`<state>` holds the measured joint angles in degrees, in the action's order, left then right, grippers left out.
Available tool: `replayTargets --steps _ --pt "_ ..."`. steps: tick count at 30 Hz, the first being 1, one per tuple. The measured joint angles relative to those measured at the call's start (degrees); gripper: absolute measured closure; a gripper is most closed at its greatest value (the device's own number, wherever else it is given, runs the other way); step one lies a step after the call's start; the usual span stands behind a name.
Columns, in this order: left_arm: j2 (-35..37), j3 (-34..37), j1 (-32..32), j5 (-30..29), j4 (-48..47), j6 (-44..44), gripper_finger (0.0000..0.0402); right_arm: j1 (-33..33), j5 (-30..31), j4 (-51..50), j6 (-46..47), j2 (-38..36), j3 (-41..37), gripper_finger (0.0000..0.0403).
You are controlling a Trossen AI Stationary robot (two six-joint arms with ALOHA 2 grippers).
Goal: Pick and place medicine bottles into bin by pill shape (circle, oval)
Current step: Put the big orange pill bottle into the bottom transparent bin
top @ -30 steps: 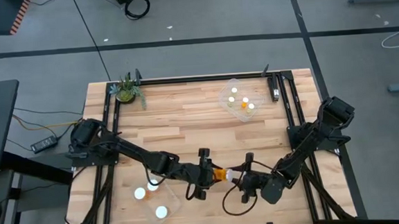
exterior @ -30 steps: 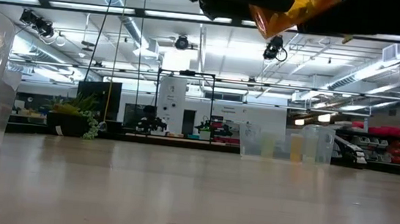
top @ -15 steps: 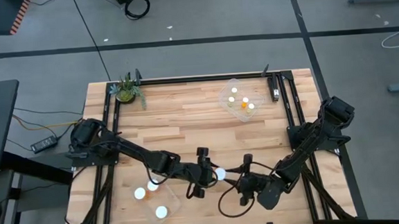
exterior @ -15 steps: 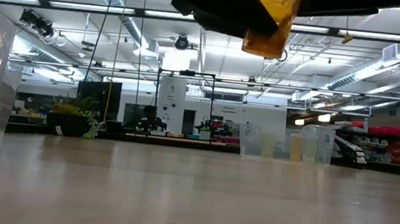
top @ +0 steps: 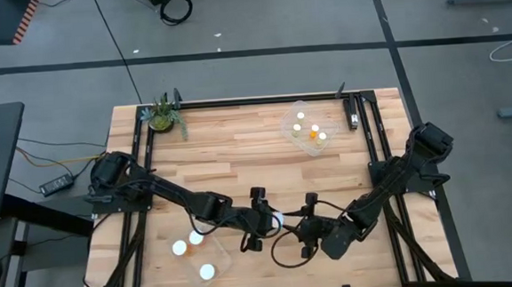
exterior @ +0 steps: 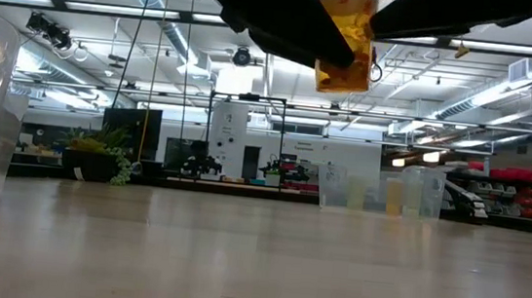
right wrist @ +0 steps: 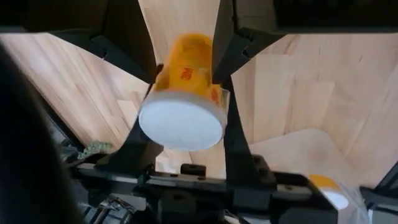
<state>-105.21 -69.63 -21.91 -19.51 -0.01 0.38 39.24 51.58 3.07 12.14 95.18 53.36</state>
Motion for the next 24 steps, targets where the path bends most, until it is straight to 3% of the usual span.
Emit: replayTargets --steps 9,14,24 --pt "0.0 0.0 0.02 0.1 -0.01 -0.15 0.02 -1.51 -2.07 1.86 -1.35 -0.02 -0.02 0.0241" --pt "0.0 -0.02 0.0 0.34 -0.03 -1.0 0.0193 0.93 0.35 -0.01 -1.15 -0.02 -0.02 0.0241" --pt "0.0 -0.02 -0.22 1.44 -3.8 -5.09 0.0204 3.63 0.61 -5.64 10.53 -0.02 -3.7 0.0241"
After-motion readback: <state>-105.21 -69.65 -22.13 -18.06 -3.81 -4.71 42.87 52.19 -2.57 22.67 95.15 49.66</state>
